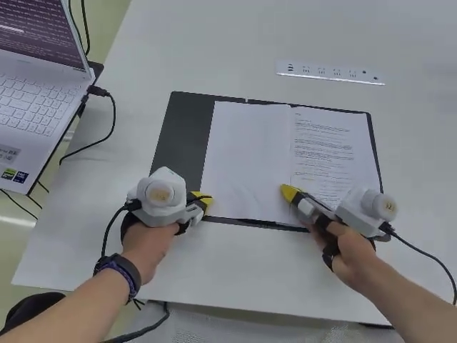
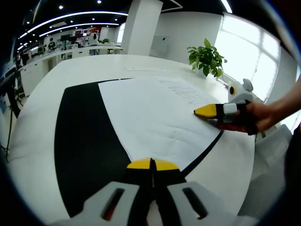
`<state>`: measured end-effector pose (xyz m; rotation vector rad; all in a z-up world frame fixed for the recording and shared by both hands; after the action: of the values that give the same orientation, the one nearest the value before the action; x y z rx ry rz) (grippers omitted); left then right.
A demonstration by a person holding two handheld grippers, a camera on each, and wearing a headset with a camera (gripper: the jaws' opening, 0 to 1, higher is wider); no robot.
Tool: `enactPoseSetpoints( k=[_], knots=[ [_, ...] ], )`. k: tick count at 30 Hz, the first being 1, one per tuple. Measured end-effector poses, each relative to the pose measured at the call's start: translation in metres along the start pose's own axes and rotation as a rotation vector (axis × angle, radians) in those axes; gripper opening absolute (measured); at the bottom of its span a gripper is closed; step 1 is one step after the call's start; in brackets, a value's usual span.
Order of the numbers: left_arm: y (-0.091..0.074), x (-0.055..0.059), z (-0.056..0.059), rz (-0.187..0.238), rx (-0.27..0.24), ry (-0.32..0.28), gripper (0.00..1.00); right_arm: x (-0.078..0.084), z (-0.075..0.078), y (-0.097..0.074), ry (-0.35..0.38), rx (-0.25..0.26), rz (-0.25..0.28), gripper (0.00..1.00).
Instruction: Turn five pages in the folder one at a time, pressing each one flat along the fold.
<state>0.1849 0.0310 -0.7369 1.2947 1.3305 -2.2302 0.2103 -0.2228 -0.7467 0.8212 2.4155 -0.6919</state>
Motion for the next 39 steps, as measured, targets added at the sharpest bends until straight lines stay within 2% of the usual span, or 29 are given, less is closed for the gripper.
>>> enactPoseSetpoints(
  k=[5,11,21,39],
  knots=[
    [0.000,0.000,0.000,0.001,0.000,-0.001,0.00,0.008,-0.001,-0.006,-0.022,0.000,-0.014,0.00],
    [0.000,0.000,0.000,-0.001,0.002,0.002,0.00,0.015,-0.003,-0.011,-0.012,-0.001,-0.004,0.00],
    [0.001,0.000,-0.001,0.001,0.003,0.001,0.00,0.024,-0.006,-0.019,-0.019,-0.005,-0.018,0.00],
    [0.001,-0.001,0.001,-0.012,-0.024,0.006,0.00,0.028,-0.009,-0.024,-0.006,0.002,-0.036,0.00]
  ],
)
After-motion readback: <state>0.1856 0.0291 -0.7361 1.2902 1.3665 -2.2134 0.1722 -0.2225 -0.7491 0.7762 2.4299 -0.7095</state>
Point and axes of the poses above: the centre of the closed fingertips' face, and the gripper's own axes: y roughly forward along the fingers, z roughly to its right, x roughly out of its underside, the point moved 9 cm from there along -y, roughly backward along the fingers, and after that the axes turned 4 degrees about y, right-handed, at the moved point
